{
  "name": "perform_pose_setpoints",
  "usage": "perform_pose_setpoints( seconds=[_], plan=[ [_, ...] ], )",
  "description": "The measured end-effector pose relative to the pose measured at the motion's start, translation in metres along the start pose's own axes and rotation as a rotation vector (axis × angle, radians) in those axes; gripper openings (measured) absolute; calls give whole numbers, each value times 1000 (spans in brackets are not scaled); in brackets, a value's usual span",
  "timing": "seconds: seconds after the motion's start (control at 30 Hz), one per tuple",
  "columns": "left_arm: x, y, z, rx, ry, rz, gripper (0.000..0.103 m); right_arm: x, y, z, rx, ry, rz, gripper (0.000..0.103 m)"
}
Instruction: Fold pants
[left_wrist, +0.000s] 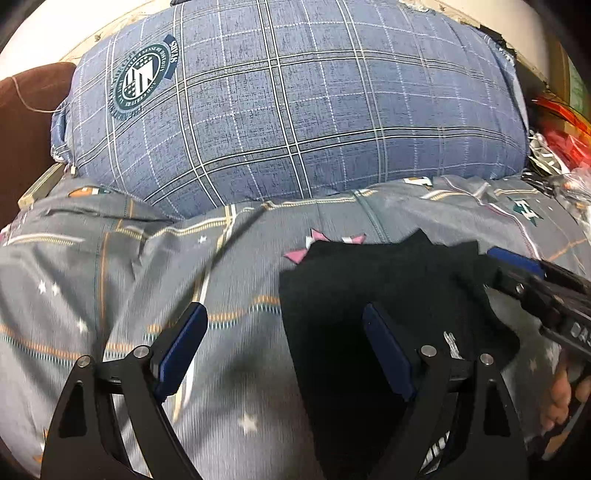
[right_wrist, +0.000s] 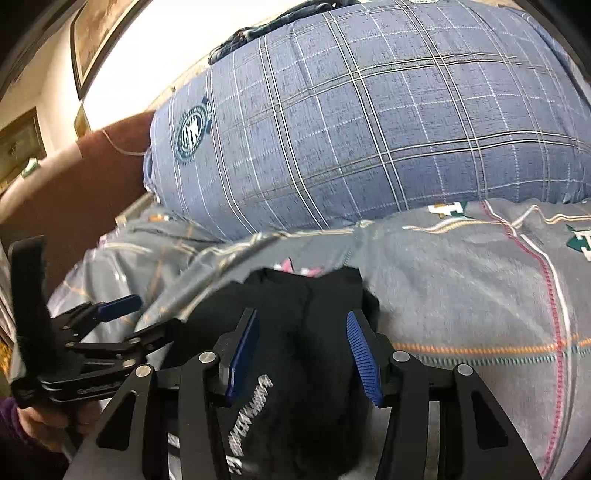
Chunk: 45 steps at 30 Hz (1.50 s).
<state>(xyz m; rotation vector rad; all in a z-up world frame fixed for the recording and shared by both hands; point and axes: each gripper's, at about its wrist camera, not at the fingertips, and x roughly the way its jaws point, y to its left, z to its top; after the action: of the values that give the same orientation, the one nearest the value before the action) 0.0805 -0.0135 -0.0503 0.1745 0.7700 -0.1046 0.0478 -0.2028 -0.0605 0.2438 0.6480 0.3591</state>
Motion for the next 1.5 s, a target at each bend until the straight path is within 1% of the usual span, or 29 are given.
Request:
perform_pose_setpoints(
  seconds=[0.03,0.07,0.1,0.17,0.23,0.27,0.33,0.37,0.43,0.57,0.63,0.67,0.7,0.77,0.83,0.87,0.93,0.97,1.0,1.03,1.1,1.17,1.23,1.3,1.4,1.5],
  plan=[
    [6,0,3,-2,15,6,87,5,0,5,9,9,9,49],
    [12,0,5,-6,30,2,87,9,2,7,9,14,9,46],
    [19,1,6,-13,48,-13,87,14,4,9,-1,19,6,39],
    [28,1,7,-23,77,-20,87,28,9,11,-28,48,2,35],
    [41,3,7,-38,105,-25,87,45,8,10,-21,85,-5,35],
    [45,4,7,-43,116,-29,87,52,7,9,-19,99,-15,33],
    [55,4,7,-52,147,-34,88,66,2,6,-17,128,-38,32],
    [63,5,6,-56,171,-33,89,69,0,5,-15,132,-38,32],
    [69,4,7,-65,180,-34,89,73,-1,4,-27,147,-43,32],
    [77,2,9,-61,197,-9,96,78,-2,1,-46,142,-45,33],
    [74,5,10,-77,213,-10,96,76,-5,1,-33,141,-31,34],
    [69,5,10,-82,215,-8,96,74,-5,1,-32,136,-20,36],
    [62,5,10,-84,205,-2,96,70,-5,0,-31,125,-2,36],
    [41,7,8,-75,156,19,95,58,-3,0,-32,102,7,36],
    [18,9,1,-63,107,39,95,41,0,-1,-44,83,-13,36],
    [10,11,-3,-61,98,36,95,34,1,-1,-44,75,-15,38],
    [0,18,-11,-76,101,14,95,16,0,-2,-33,70,0,50],
    [-3,23,-16,-92,113,-5,95,7,-2,-3,-20,70,7,63],
    [-2,28,-22,-116,135,-27,95,0,-3,-4,-9,67,11,70],
    [1,35,-29,-157,164,-66,95,-8,-7,-5,1,56,12,70],
    [5,46,-37,-224,192,-126,95,-13,-14,-6,21,61,13,70],
    [6,53,-41,-272,203,-176,95,-11,-25,-12,73,109,54,70],
    [8,51,-42,-280,217,-232,95,-6,-34,-20,137,145,93,70],
    [12,49,-42,-269,229,-291,95,3,-37,-24,153,177,108,70],
    [13,48,-43,-280,227,-321,95,20,-37,-31,137,223,63,70],
    [19,46,-45,-283,238,-370,95,30,-29,-32,95,208,42,70]
  ],
)
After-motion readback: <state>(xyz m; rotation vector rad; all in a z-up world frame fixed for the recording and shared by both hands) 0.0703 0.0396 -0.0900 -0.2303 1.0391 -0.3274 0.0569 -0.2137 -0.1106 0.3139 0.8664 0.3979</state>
